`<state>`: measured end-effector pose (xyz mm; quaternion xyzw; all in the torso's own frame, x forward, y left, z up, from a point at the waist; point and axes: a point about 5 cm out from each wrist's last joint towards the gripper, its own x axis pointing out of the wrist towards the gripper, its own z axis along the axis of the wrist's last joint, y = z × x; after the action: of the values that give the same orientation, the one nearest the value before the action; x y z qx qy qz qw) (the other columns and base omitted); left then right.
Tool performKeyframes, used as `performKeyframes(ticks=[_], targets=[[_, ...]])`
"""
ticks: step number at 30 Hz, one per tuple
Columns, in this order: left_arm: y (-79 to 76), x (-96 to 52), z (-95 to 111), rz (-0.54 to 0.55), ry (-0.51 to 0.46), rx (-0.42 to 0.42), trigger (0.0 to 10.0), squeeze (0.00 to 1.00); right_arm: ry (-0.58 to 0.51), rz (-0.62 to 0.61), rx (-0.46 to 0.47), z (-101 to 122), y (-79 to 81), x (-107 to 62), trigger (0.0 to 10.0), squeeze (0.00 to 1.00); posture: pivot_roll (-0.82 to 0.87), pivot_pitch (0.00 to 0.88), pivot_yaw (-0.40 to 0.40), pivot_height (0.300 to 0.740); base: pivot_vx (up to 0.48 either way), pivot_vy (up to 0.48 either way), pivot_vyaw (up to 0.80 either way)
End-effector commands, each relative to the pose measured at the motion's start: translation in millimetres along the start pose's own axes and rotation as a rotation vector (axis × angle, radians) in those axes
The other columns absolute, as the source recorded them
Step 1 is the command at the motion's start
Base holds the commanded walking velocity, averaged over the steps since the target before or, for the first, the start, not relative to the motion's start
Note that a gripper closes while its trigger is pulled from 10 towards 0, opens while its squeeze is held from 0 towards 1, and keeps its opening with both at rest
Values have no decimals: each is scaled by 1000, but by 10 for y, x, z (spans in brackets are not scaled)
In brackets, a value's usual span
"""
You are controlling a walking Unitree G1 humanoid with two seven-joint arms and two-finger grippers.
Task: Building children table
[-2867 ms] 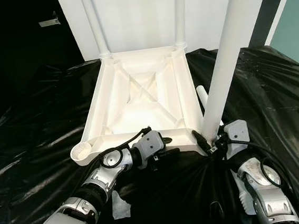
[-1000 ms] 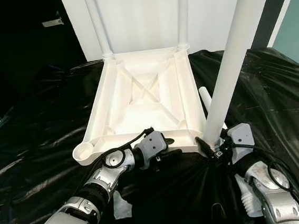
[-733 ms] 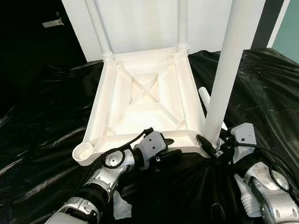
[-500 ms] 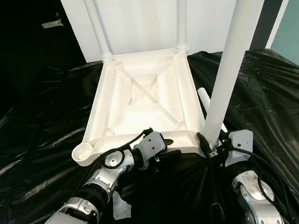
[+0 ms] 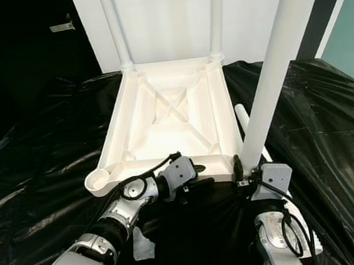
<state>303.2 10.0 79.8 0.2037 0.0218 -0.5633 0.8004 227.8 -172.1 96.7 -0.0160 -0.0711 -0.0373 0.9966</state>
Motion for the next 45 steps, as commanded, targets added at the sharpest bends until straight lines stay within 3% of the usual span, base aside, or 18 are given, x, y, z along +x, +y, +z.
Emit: performKeyframes(ticks=[1,2,4,7,8,9,13,21,27,28,29,36,40,42,45], targets=[[-142,-47,-283,36,113,-90,10000,0,34,50,-2,-71,63,-16,10000,0,-63,0,17,740,0,0,0],[-148,-47,-286,34,113,-91,10000,0,27,106,3,-54,55,3,10000,1000,-64,0,18,740,0,0,0],[-152,-47,-288,32,113,-92,10000,0,21,145,6,-40,47,17,10000,1000,-69,0,20,740,0,0,0],[-157,-38,-282,28,112,-91,10000,0,3,344,-17,41,-3,82,10000,1000,-79,0,23,740,0,0,0],[-157,-38,-282,28,112,-91,10000,0,3,344,-17,41,-3,82,10000,1000,-79,0,23,740,0,0,0],[-156,-29,-274,26,111,-89,10000,0,-42,458,-152,116,-20,104,10000,0,-83,0,25,740,0,0,0],[-155,-16,-260,25,108,-88,10000,0,-40,515,-191,147,-69,139,10000,0,-84,0,20,740,0,0,0],[-156,-24,-267,35,105,-96,10000,0,90,721,-188,51,-243,173,10000,0,-67,0,8,740,0,0,0],[-154,-36,-278,37,108,-97,10000,0,102,743,-202,40,-314,218,10000,0,-58,0,6,740,0,0,0],[-151,-42,-281,39,108,-98,10000,0,101,755,-218,45,-354,266,9137,0,-54,0,7,740,0,0,0],[-149,-44,-280,41,108,-98,10000,0,96,770,-230,59,-381,306,0,0,-48,0,5,740,0,0,0],[-139,-57,-287,49,110,-99,10000,0,90,787,-223,96,-421,392,0,0,-43,0,3,740,0,0,0],[-147,-57,-291,49,110,-100,10000,0,107,776,-187,54,-409,356,0,0,-43,0,1,740,0,0,0],[-153,-47,-286,53,108,-104,10000,0,133,688,-63,-63,-329,206,0,0,-39,0,-5,740,0,0,0],[-151,-44,-282,56,107,-105,10000,0,120,590,-14,-97,-278,148,0,0,-40,0,-7,740,0,0,0]])
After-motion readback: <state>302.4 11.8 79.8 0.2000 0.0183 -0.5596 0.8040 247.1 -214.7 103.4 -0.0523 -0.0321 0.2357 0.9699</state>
